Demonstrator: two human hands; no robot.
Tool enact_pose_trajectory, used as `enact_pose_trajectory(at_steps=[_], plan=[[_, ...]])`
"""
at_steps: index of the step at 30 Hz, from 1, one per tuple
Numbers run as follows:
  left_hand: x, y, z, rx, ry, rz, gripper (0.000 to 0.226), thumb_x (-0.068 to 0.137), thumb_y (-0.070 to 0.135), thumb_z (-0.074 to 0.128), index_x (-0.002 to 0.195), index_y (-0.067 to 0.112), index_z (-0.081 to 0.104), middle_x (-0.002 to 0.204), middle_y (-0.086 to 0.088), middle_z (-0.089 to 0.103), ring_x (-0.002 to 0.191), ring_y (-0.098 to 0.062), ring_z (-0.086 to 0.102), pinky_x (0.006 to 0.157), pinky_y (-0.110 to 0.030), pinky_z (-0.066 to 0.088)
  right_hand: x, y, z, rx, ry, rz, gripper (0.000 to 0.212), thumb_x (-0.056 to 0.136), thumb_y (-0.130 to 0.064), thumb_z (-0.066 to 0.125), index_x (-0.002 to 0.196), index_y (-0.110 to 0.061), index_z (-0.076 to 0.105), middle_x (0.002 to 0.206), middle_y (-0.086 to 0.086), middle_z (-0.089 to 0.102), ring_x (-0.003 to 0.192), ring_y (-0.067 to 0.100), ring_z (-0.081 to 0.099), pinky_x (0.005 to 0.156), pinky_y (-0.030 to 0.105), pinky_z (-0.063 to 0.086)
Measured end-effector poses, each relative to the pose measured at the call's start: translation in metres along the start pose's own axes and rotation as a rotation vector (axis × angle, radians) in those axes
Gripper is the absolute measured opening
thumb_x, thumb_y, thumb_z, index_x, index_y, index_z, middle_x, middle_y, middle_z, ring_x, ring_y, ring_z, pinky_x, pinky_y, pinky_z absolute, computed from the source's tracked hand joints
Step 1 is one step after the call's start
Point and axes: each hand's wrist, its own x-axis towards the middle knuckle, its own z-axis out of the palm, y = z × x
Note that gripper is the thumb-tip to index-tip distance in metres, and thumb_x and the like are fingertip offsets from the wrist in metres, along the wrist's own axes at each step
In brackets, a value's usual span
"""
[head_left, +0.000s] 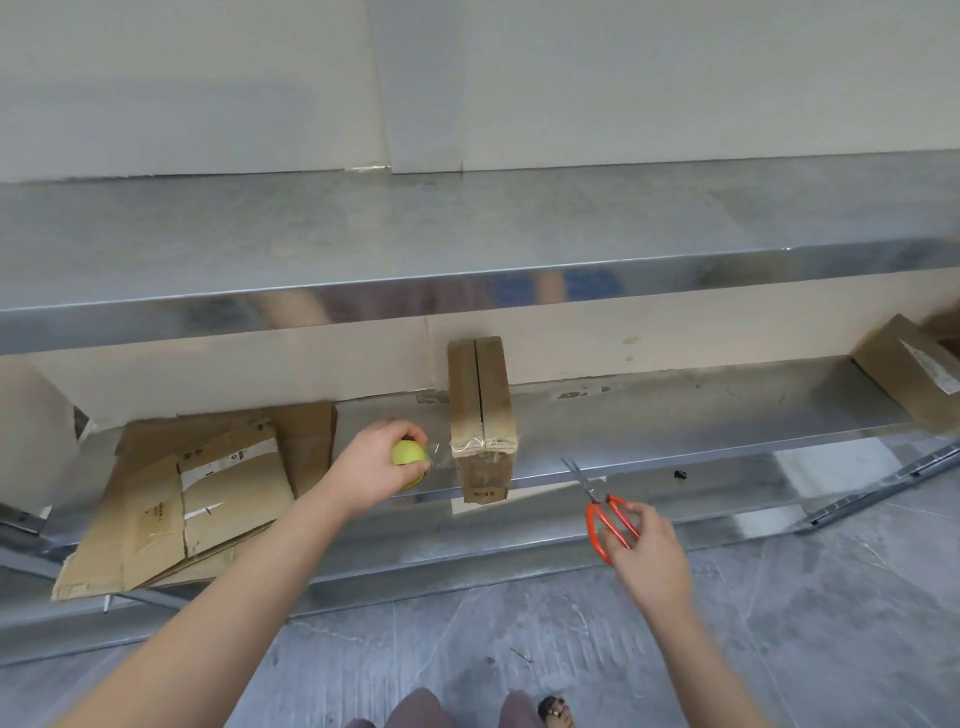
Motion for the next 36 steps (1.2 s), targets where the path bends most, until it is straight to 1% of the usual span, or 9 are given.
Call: enact_pose_trajectory(at_steps=[3, 9, 14, 18, 20, 22, 26, 32, 36], plan=[[-0.001, 0.003, 0.003, 0.014, 0.018, -0.032, 0.024, 0.081, 0.022, 0.074, 0.102, 0.014, 0.065, 0.099, 0.004, 0.061, 0.096, -0.017, 0.055, 0.079, -0.020, 0.034, 0.040, -0.016, -0.002, -0.037, 0.076, -0.014, 0.047, 0.086, -0.039, 0.066, 0.128, -0.025, 0.051, 0.124, 0.004, 0.053, 0.117, 0.027, 0.054, 0.097, 0.049, 0.045], [0.003, 0.010, 0.006, -0.015, 0.061, -0.146, 0.028, 0.082, 0.024, 0.074, 0.107, 0.016, 0.065, 0.103, 0.006, 0.059, 0.095, -0.013, 0.051, 0.079, -0.019, 0.033, 0.096, -0.041, 0.020, -0.231, -0.079, -0.090, 0.047, 0.094, -0.029, 0.054, 0.139, -0.021, 0.044, 0.132, 0.010, 0.047, 0.124, 0.033, 0.046, 0.097, 0.049, 0.041], [0.004, 0.012, 0.011, -0.014, 0.052, -0.168, 0.028, 0.081, 0.028, 0.075, 0.106, 0.019, 0.065, 0.105, 0.005, 0.060, 0.096, -0.012, 0.052, 0.078, -0.019, 0.033, 0.098, -0.037, 0.023, -0.398, -0.128, -0.210, 0.052, 0.096, -0.034, 0.048, 0.146, -0.029, 0.036, 0.149, -0.003, 0.038, 0.136, 0.022, 0.031, 0.099, 0.049, 0.040], [0.006, 0.008, 0.011, -0.012, 0.045, -0.155, 0.028, 0.080, 0.027, 0.076, 0.104, 0.018, 0.065, 0.105, 0.002, 0.062, 0.097, -0.016, 0.055, 0.080, -0.021, 0.036, 0.054, -0.053, 0.020, -0.055, -0.093, -0.448, 0.046, 0.098, -0.034, 0.052, 0.142, -0.021, 0.048, 0.146, -0.005, 0.047, 0.137, 0.015, 0.038, 0.111, 0.038, 0.036], [0.007, 0.008, 0.012, -0.024, 0.039, -0.146, 0.027, 0.081, 0.026, 0.076, 0.104, 0.019, 0.064, 0.104, 0.003, 0.061, 0.097, -0.016, 0.056, 0.080, -0.021, 0.037, 0.024, -0.068, 0.023, 0.092, -0.142, -0.491, 0.045, 0.098, -0.038, 0.053, 0.141, -0.024, 0.051, 0.141, -0.014, 0.049, 0.133, 0.002, 0.039, 0.112, 0.022, 0.030], [0.009, 0.009, 0.011, -0.037, 0.029, -0.139, 0.027, 0.081, 0.026, 0.075, 0.104, 0.019, 0.064, 0.105, 0.003, 0.062, 0.098, -0.016, 0.056, 0.083, -0.023, 0.039, 0.004, -0.085, 0.029, 0.188, -0.150, -0.477, 0.046, 0.096, -0.038, 0.056, 0.140, -0.023, 0.053, 0.135, -0.016, 0.052, 0.129, -0.004, 0.042, 0.110, 0.017, 0.030], [0.011, 0.008, 0.010, -0.050, -0.003, -0.135, 0.027, 0.082, 0.028, 0.074, 0.106, 0.019, 0.065, 0.107, 0.002, 0.062, 0.098, -0.017, 0.056, 0.085, -0.026, 0.042, -0.005, -0.113, 0.035, 0.296, -0.165, -0.366, 0.044, 0.095, -0.032, 0.061, 0.137, -0.019, 0.057, 0.132, -0.005, 0.061, 0.115, 0.014, 0.061, 0.102, 0.033, 0.047], [0.009, 0.003, 0.009, -0.088, -0.026, -0.133, 0.026, 0.083, 0.028, 0.073, 0.106, 0.020, 0.064, 0.107, 0.002, 0.061, 0.097, -0.017, 0.054, 0.083, -0.026, 0.042, 0.004, -0.136, 0.037, 0.269, -0.057, -0.260, 0.034, 0.089, -0.047, 0.064, 0.113, -0.025, 0.070, 0.102, -0.008, 0.074, 0.100, 0.002, 0.066, 0.090, 0.030, 0.053], [0.007, -0.003, 0.009, -0.104, -0.039, -0.135, 0.025, 0.082, 0.027, 0.074, 0.105, 0.020, 0.064, 0.107, 0.002, 0.061, 0.096, -0.017, 0.055, 0.079, -0.024, 0.040, 0.008, -0.147, 0.043, 0.225, -0.076, -0.264, 0.044, 0.086, -0.046, 0.068, 0.124, -0.024, 0.062, 0.102, -0.003, 0.072, 0.096, 0.011, 0.067, 0.087, 0.028, 0.053]])
